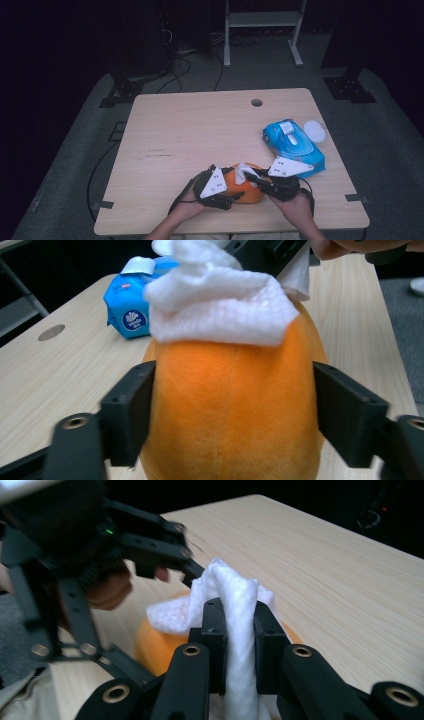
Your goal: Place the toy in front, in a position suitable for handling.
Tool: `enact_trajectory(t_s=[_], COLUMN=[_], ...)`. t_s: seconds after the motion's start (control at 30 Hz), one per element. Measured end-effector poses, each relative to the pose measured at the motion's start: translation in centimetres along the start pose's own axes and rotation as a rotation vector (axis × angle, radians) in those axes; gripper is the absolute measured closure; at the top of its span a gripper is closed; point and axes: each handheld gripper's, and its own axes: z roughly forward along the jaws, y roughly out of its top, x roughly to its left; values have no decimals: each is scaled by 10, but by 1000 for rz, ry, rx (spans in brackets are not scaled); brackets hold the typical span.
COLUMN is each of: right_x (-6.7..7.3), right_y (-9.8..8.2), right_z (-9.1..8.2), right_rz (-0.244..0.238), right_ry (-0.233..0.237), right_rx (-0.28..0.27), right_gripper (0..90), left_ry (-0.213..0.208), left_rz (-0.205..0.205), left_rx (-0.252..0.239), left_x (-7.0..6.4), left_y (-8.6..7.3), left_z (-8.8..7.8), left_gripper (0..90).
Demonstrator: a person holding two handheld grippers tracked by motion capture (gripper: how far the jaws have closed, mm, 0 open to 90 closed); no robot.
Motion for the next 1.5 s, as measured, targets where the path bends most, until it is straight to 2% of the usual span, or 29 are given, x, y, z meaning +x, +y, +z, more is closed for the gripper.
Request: enact_trajectory(t_s=[0.07, 0.13, 0.17, 0.23, 0.37, 0.4, 0.43, 0.57, 0.7, 0.77, 0.83, 0.87, 0.97, 1.03, 1.1, 1.17, 1.2, 1.33, 1.5], right_x=[-6, -10, -11, -9, 9, 11, 11, -3, -17, -20, -22, -20, -16, -19, -24, -25, -25, -22, -11], right_y=[-3, -5, -5, -3, 3, 4, 4, -2, -8, -8, -7, -5, 0, -2, -5, -7, -6, -3, 0], right_z=[-3, -6, -7, -7, -1, 0, 1, -5, -14, -17, -21, -22, -24, -24, -22, -22, -22, -22, -18], right_rz=[18, 25, 30, 22, -40, -56, -62, -9, 23, 15, 34, 20, -14, 9, 39, 65, 64, 48, 10], right_ry=[-12, -22, -25, -31, -3, -4, -5, -4, -43, -78, -60, -55, -40, -18, -2, 12, 9, 35, 23], right_rx=[4, 5, 5, 1, 5, 13, 16, 10, 12, 24, -3, -3, 19, 35, 42, 45, 43, 29, 22], right_gripper=[790, 789, 789, 789, 789, 789, 790, 791, 791, 790, 790, 790, 788, 775, 717, 607, 567, 515, 540], left_ry=[-8, -21, -19, 0, 17, 16, 8, -7, -2, 0, 2, 1, 5, 5, 5, 5, 4, 5, 6], left_rz=[-43, -73, -69, -34, 37, 38, 20, -36, -26, -30, -38, -41, -52, -55, -52, -51, -51, -57, -47], left_rx=[-11, -17, -13, -1, 22, 22, 13, -2, 3, 1, 3, 4, 4, 7, 9, 10, 10, 8, 6], left_x=[4, 7, 7, 3, -5, -5, -3, 2, 2, 3, 4, 4, 6, 6, 6, 6, 7, 7, 5], left_y=[-2, -3, -2, 2, 7, 6, 5, 1, 1, 1, 1, 1, 0, 0, 0, 0, 0, 0, 1], left_z=[0, 0, 0, 1, 2, 2, 1, 0, 0, 0, 0, 0, 0, 0, 0, 0, 0, 1, 2], left_gripper=[179, 182, 222, 273, 294, 291, 283, 217, 257, 259, 261, 260, 260, 260, 260, 259, 259, 259, 260])
